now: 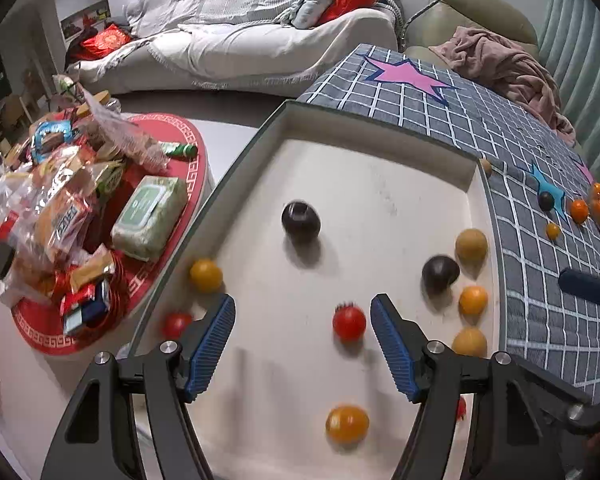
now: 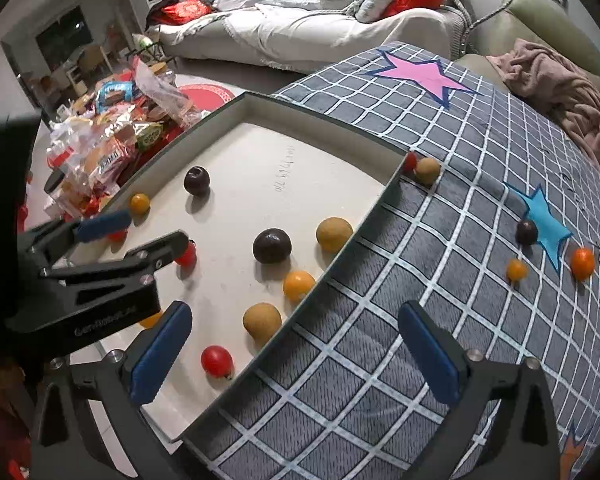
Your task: Organize fruits
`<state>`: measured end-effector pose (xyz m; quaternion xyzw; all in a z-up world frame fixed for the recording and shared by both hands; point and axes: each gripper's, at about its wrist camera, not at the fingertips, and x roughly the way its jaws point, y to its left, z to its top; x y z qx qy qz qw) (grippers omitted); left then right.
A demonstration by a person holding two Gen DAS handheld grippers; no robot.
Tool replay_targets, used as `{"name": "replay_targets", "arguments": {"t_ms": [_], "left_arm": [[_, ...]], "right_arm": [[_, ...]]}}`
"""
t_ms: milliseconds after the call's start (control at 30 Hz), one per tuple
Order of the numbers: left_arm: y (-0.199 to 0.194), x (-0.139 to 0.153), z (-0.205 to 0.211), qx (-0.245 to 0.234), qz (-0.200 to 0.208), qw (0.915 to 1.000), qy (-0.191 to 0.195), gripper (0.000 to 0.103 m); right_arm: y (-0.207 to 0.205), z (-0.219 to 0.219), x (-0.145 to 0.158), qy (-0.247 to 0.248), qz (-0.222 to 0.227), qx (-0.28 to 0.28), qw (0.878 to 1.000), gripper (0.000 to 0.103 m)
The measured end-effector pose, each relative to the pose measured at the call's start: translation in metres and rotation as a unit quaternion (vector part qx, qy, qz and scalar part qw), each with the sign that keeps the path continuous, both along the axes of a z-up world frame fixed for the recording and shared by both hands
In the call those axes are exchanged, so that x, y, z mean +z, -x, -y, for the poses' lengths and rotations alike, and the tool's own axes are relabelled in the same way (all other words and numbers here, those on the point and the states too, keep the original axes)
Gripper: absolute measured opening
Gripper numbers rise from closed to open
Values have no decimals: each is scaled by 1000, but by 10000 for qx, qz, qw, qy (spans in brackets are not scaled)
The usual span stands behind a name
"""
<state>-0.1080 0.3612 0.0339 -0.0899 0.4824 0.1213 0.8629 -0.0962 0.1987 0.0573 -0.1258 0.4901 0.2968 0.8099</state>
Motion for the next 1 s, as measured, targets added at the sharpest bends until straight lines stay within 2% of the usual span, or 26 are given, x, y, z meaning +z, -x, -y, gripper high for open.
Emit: {"name": "replay_targets", "arguments": {"t_ms": [100, 133, 167, 200, 333, 633, 1000], "left_arm": [[11, 0, 2, 51, -38, 10000, 40, 74], [14, 0, 3, 63, -43, 10000, 59, 83], [18, 1, 4, 95, -36, 9999, 81, 98], [24, 3, 4, 231, -1, 9997, -22, 101], [36, 8, 5, 252, 59, 9996, 128, 101], [51, 11, 18, 290, -293, 9989, -205, 101], [64, 13, 24, 245, -524, 9981, -225, 101]], "right_arm": [[4, 4, 1, -32, -52, -46, 10000, 103], [6, 5, 2, -52, -84, -52, 9999, 103], [7, 5, 3, -58, -94, -73, 9999, 103], [7, 6, 4, -67, -105, -97, 9999, 103], [9, 9, 7, -149, -236, -144, 9995, 103], [16, 8, 13, -215, -413, -208, 9987, 103], [25, -1, 13, -57, -469, -63, 9989, 103]]}}
